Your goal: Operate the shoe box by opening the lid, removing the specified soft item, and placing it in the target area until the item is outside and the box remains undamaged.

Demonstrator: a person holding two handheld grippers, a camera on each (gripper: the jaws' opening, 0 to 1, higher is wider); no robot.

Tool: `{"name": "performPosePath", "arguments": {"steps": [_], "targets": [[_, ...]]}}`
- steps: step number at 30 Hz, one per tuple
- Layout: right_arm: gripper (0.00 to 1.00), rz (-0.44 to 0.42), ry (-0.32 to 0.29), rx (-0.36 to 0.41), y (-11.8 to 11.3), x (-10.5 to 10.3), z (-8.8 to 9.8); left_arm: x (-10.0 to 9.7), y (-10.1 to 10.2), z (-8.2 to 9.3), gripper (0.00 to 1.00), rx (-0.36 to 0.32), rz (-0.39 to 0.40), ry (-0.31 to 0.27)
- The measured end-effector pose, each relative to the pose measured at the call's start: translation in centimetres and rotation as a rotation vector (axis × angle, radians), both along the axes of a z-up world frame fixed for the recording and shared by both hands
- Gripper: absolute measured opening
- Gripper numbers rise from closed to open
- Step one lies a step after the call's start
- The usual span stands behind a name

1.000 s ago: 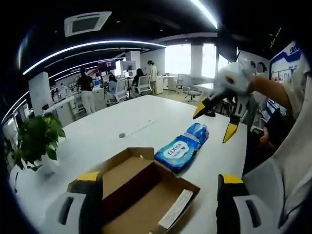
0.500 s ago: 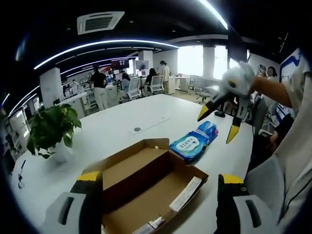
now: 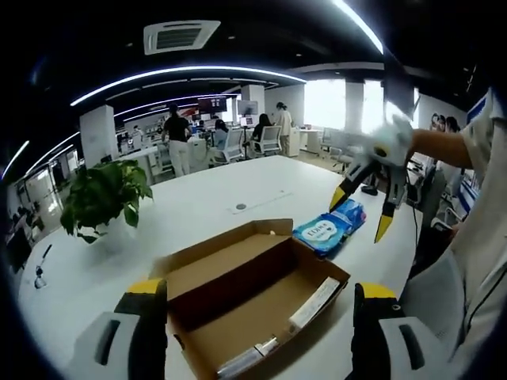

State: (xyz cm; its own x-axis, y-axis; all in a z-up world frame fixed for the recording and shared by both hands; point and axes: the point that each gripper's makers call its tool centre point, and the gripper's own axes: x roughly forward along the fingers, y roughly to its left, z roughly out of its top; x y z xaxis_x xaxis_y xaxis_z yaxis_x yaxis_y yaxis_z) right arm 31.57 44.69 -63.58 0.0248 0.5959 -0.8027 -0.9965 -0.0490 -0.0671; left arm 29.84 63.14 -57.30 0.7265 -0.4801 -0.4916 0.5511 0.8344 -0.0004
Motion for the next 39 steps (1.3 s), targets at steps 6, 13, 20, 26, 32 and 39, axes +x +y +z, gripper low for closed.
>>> {"name": "performPosePath", "arguments": {"steps": [6,13,20,26,32,39], "targets": [[0.57,0.037,0.008,-0.012,1.0,-0.3,-0.4,-0.3,0.5,-0.1,1.0,0.004,0.011,-0.004],[0.57,0.065,0.009,-0.021,2.0,-0.3,-0.7,-0.3,0.8,-0.2,1.0,0.002,0.02,-0.006],[0.56,0.087,0.007,-0.035,2.6,-0.3,-1.1,-0.5,1.2,-0.5,1.0,0.006,0.031,-0.005],[0.55,0.106,0.009,-0.044,3.0,-0.4,-1.5,-0.7,1.3,-0.8,1.0,0.008,0.034,0.001],[0.55,0.117,0.011,-0.046,3.4,-0.5,-1.7,-0.8,1.4,-0.9,1.0,0.009,0.034,0.001],[0.53,0.13,0.01,-0.062,3.8,-0.3,-2.3,-0.8,2.0,-0.9,1.0,0.011,0.052,-0.002]]}}
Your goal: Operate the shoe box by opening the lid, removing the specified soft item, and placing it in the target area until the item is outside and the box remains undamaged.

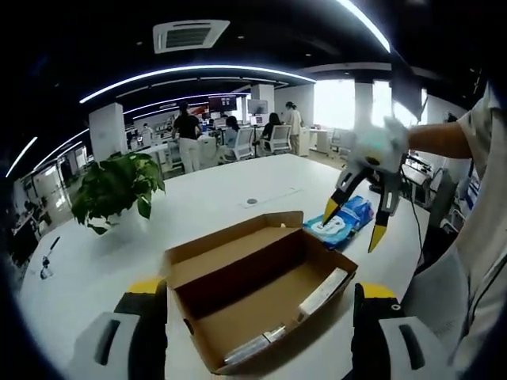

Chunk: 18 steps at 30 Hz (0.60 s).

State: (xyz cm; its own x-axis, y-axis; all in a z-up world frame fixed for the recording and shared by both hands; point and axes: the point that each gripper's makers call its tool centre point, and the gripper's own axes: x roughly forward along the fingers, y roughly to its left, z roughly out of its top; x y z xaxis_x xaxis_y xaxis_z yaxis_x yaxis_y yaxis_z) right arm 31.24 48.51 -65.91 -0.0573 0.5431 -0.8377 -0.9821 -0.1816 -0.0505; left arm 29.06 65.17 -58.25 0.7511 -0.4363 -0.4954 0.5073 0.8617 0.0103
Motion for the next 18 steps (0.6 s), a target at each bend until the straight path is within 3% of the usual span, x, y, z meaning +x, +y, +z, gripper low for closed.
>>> {"name": "performPosePath", "arguments": {"steps": [18], "targets": [[0.51,0.029,0.03,-0.055,1.2,0.1,-2.8,-0.8,1.1,-0.7,1.0,0.001,0.023,0.011]]}}
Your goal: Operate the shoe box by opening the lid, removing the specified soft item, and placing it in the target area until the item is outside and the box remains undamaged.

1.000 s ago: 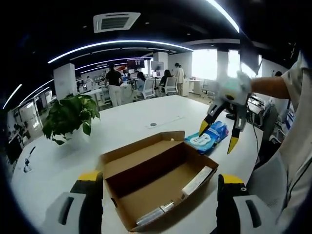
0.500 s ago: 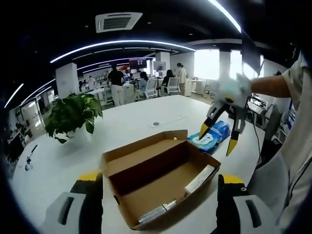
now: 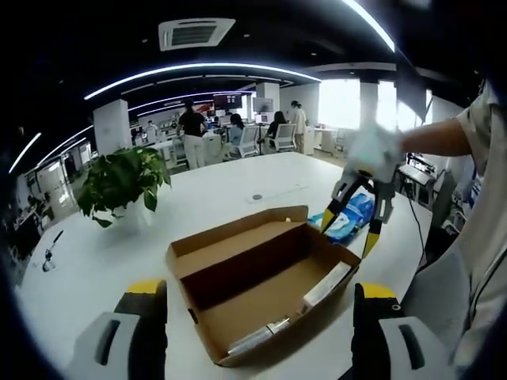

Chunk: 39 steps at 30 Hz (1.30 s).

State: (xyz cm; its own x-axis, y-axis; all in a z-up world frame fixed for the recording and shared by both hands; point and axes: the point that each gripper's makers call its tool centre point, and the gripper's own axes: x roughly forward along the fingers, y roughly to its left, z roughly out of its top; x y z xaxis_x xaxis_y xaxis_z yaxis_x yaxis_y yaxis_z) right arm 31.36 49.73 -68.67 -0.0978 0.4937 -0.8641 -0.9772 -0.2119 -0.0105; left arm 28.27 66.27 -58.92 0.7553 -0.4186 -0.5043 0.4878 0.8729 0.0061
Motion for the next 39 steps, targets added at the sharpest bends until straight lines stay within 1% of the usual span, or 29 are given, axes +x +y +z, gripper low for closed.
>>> {"name": "performPosePath", "arguments": {"steps": [8,18,24,31,34,39], "targets": [[0.5,-0.002,0.008,-0.02,0.5,0.6,-0.8,-0.4,0.4,-0.5,1.0,0.004,0.007,0.008],[0.49,0.027,0.022,-0.073,1.2,0.5,-2.7,-1.0,0.4,-0.9,1.0,-0.002,0.013,0.012],[0.47,0.046,0.038,-0.115,1.2,0.3,-4.0,-1.3,0.7,-1.1,1.0,-0.009,0.028,0.014],[0.45,0.053,0.049,-0.147,1.2,0.0,-5.1,-1.8,1.2,-1.6,1.0,-0.011,0.047,0.02],[0.42,0.044,0.051,-0.153,1.3,-0.1,-5.6,-1.9,1.3,-1.7,1.0,-0.015,0.057,0.022],[0.32,0.047,0.072,-0.157,1.4,-0.9,-5.8,-2.0,1.5,-1.7,1.0,-0.023,0.076,0.022]]}}
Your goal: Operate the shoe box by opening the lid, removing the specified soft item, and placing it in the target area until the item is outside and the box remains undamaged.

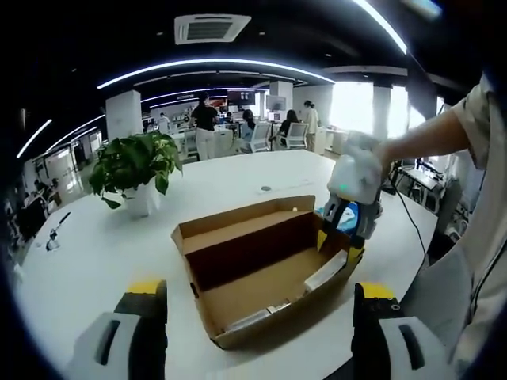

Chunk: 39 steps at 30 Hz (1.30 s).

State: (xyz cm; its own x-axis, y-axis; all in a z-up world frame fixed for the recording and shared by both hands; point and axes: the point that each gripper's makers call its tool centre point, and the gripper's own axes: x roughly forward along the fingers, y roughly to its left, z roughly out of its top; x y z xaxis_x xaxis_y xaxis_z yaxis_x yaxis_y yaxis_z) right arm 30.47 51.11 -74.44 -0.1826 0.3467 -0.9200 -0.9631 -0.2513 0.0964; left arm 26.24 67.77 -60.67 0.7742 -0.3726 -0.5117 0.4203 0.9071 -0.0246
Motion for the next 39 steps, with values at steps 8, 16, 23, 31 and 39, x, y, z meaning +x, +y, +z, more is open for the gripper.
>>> {"name": "performPosePath", "arguments": {"steps": [8,16,23,31,39], "targets": [[0.17,-0.011,-0.012,-0.006,-0.1,-0.3,-0.4,-0.5,-0.3,-0.3,1.0,0.008,-0.004,0.008],[0.16,-0.023,-0.023,0.011,0.0,-0.4,-0.2,-1.0,-0.5,-0.4,0.99,0.014,-0.009,0.013],[0.16,-0.021,-0.044,0.051,0.5,-0.5,1.0,-1.3,-1.0,-0.6,0.99,0.018,-0.022,0.018],[0.16,-0.027,-0.075,0.091,0.9,-0.2,3.1,-1.2,-1.5,-0.8,0.99,0.026,-0.039,0.02],[0.16,-0.01,-0.118,0.116,0.9,0.0,4.7,-1.0,-1.8,-0.8,0.98,0.025,-0.049,0.018]]}}
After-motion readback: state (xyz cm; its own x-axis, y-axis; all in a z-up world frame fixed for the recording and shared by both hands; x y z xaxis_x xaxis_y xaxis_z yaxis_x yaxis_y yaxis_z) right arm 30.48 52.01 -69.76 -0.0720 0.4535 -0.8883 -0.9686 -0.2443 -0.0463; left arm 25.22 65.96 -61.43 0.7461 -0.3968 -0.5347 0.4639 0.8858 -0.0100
